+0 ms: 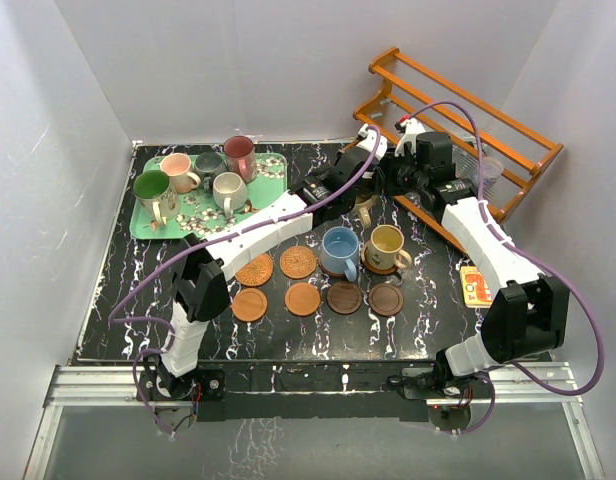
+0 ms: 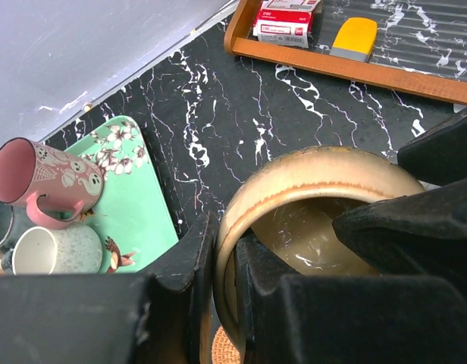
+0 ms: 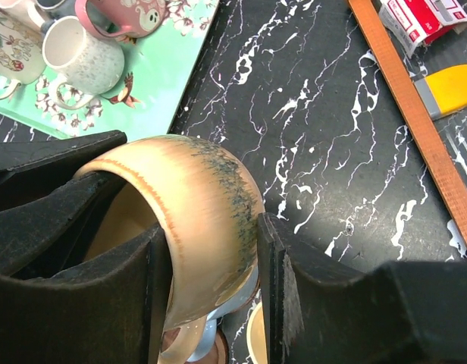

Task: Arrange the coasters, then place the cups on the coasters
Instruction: Place the cup on the coaster.

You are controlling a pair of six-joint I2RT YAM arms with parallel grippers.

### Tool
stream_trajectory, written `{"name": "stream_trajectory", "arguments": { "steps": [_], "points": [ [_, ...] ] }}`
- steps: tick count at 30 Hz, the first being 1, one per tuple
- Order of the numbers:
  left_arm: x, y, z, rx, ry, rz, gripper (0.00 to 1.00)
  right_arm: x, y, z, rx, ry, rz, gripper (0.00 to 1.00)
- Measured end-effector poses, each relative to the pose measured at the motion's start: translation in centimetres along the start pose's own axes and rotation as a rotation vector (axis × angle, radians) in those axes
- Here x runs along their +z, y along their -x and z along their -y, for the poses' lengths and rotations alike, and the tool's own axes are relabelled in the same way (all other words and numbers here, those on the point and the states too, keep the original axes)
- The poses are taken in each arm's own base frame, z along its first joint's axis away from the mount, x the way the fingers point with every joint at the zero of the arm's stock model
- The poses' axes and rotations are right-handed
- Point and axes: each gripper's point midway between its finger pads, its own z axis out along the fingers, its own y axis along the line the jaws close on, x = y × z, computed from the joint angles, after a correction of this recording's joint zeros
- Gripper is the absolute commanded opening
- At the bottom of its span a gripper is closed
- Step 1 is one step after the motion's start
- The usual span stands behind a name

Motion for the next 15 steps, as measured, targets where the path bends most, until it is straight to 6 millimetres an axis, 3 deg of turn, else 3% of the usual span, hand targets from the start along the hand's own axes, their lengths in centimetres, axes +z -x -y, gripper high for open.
{"name": "stream_trajectory", "arguments": {
  "steps": [7, 15],
  "points": [
    [0.3, 0.1, 0.4, -0.006, -0.014, 0.009, 0.06, 0.1, -0.1, 0.5, -0.009, -0.044, -0.008, 0.00],
    [0.3, 1.0, 1.0, -0.040, -0.072, 0.018, 0.10, -0.2, 0.4, 0.9, -0.019, -0.074, 0.000, 0.00]
  ]
}}
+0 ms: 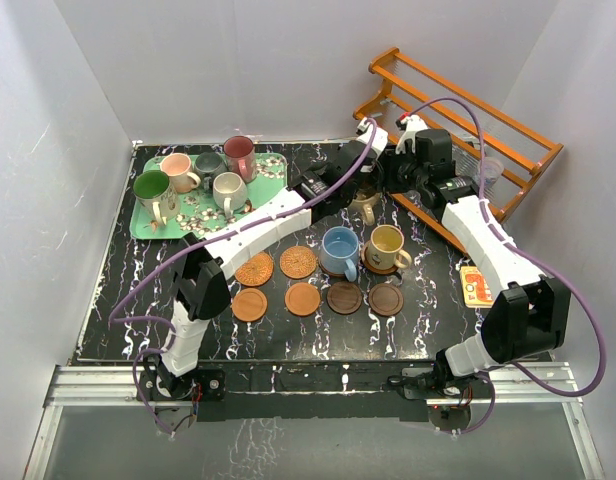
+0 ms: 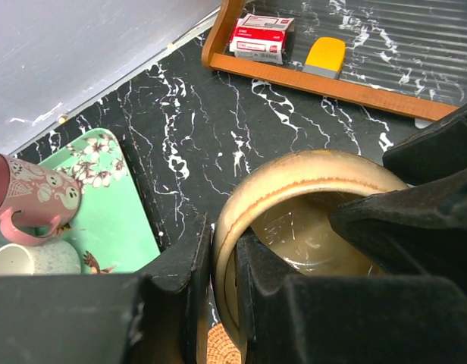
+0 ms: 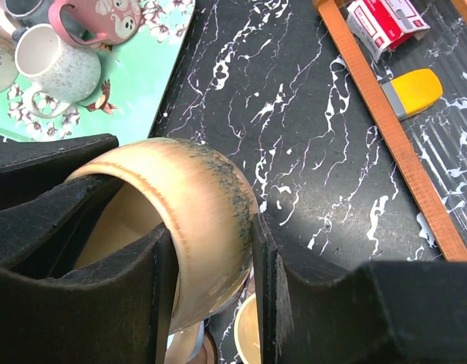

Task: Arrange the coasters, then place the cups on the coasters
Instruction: Place the cup on the coaster.

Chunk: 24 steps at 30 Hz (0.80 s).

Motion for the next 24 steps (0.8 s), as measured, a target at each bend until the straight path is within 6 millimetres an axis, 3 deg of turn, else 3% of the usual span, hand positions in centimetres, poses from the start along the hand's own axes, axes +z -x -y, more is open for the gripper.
{"name": "stream_trajectory", "arguments": {
  "steps": [24],
  "points": [
    [-0.3, 0.7, 3.1, -0.130, -0.200, -0.001, 0.19, -0.4, -1.8, 1.9, -0.039, -0.138, -0.071, 0.00]
  ]
}}
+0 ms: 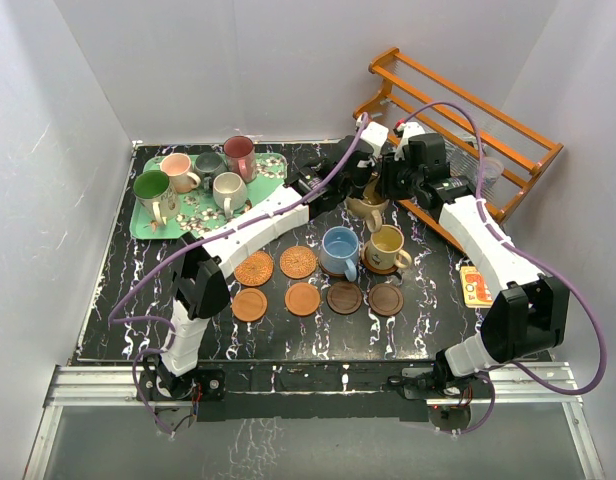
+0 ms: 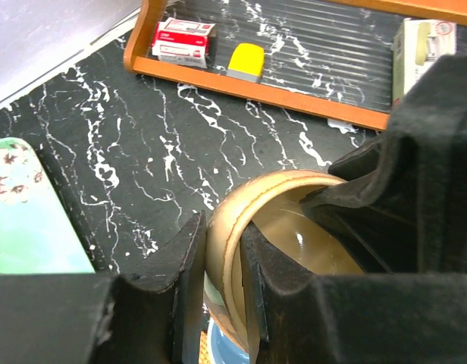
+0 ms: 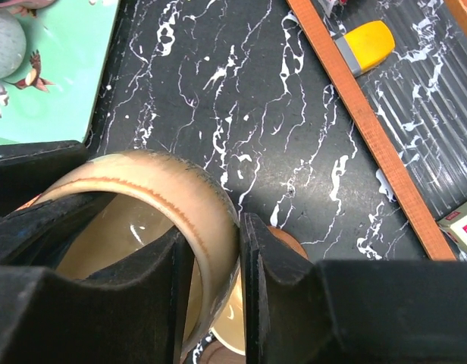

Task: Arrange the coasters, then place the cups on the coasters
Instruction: Place the cup on the coaster.

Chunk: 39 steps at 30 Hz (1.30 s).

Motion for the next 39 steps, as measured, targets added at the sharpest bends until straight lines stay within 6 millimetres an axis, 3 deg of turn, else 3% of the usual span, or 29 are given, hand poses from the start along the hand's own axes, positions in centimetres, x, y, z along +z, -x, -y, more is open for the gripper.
{"name": "stream_trajectory", "arguments": {
  "steps": [11, 15, 20, 25, 31, 34, 39],
  "points": [
    [-1.0, 2.7, 2.5, -0.037, -0.144, 0.064, 0.22, -0.1, -0.4, 1.7, -0.049, -0.079, -0.009, 0.00],
    [-3.4, 4.8, 5.3, -0.037, -0.250, 0.123, 0.23, 0.0, -0.9, 2.7, -0.068, -0.124, -0.018, 0.00],
    [-6.3, 6.8, 6.6, -0.018, -0.300, 0.188, 0.23, 0.1, -0.8, 3.2, -0.090, -0.145, -0.006, 0.00],
    [-7.1, 6.9, 5.4, 0.012, -0.277, 0.202, 0.23, -0.3, -0.5, 3.3, -0.111, -0.147, 0.008, 0.00],
    [-7.6, 5.4, 3.1, 0.110, -0.235, 0.170, 0.25, -1.9, -0.1, 3.6, -0.144, -0.129, 0.035, 0.00],
    [-8.7, 4.6, 1.2, 0.172, -0.206, 0.148, 0.32, -3.3, -0.2, 3.6, -0.183, -0.103, 0.050, 0.00],
    [-11.2, 3.2, -3.8, 0.245, -0.180, 0.109, 0.57, -6.1, -0.8, 2.5, -0.313, -0.016, 0.061, 0.00]
  ]
}}
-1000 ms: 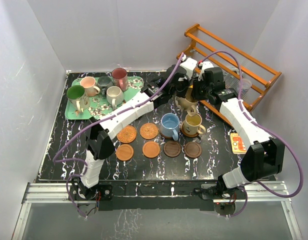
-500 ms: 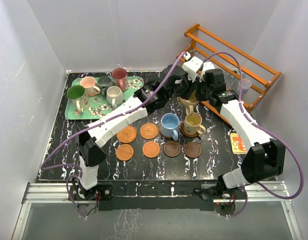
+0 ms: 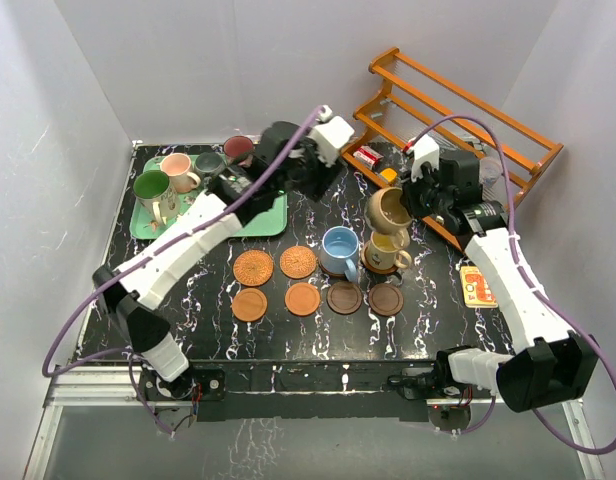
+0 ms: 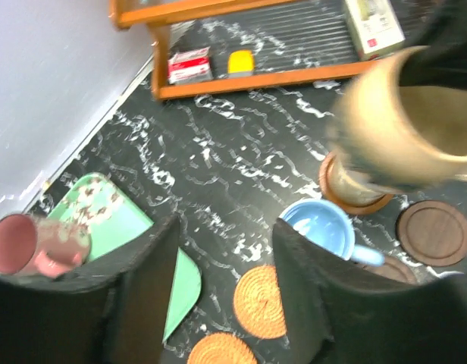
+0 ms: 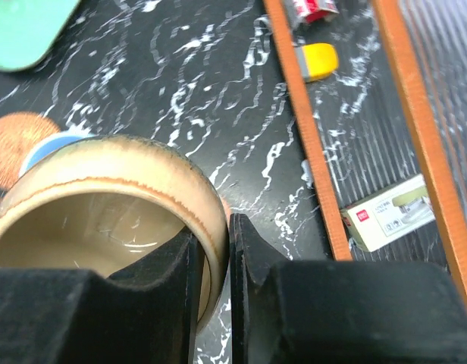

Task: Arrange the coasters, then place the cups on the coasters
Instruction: Place the cup on the coaster.

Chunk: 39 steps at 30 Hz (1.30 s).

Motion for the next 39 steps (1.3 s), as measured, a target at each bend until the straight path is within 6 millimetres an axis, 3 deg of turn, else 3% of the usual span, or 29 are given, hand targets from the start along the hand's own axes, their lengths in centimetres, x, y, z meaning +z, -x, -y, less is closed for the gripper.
{"name": "stream_trajectory", "arguments": {
  "steps": [3, 5, 7, 16, 21, 27, 39],
  "points": [
    [-1.9, -1.2, -3.4, -0.002, 0.036, -0.017, 0.68, -1.5, -0.9, -1.8, -0.102, 0.110, -0.024, 0.00],
    [-2.9, -2.2, -6.0, -0.018, 0.086, -0.031, 0.76, -2.2, -2.5, -2.9, -0.155, 0.184, -0.078, 0.00],
    [-3.4, -2.9, -7.2, -0.025, 0.112, -0.044, 0.82, -2.7, -4.5, -3.8, -0.203, 0.247, -0.147, 0.00],
    [-3.4, -4.3, -8.2, -0.036, 0.127, -0.078, 0.95, -3.1, -13.0, -6.7, -0.308, 0.411, -0.350, 0.00],
    [-3.2, -5.5, -8.8, -0.052, 0.138, -0.102, 0.99, -2.7, -16.1, -7.8, -0.344, 0.438, -0.409, 0.00],
    [-3.2, -6.2, -9.6, -0.072, 0.149, -0.116, 0.99, -1.5, -17.2, -7.6, -0.388, 0.390, -0.400, 0.00],
    [-3.2, -6.3, -9.6, -0.082, 0.139, -0.112, 0.99, 0.1, -16.8, -7.2, -0.471, 0.373, -0.341, 0.00]
  ]
}}
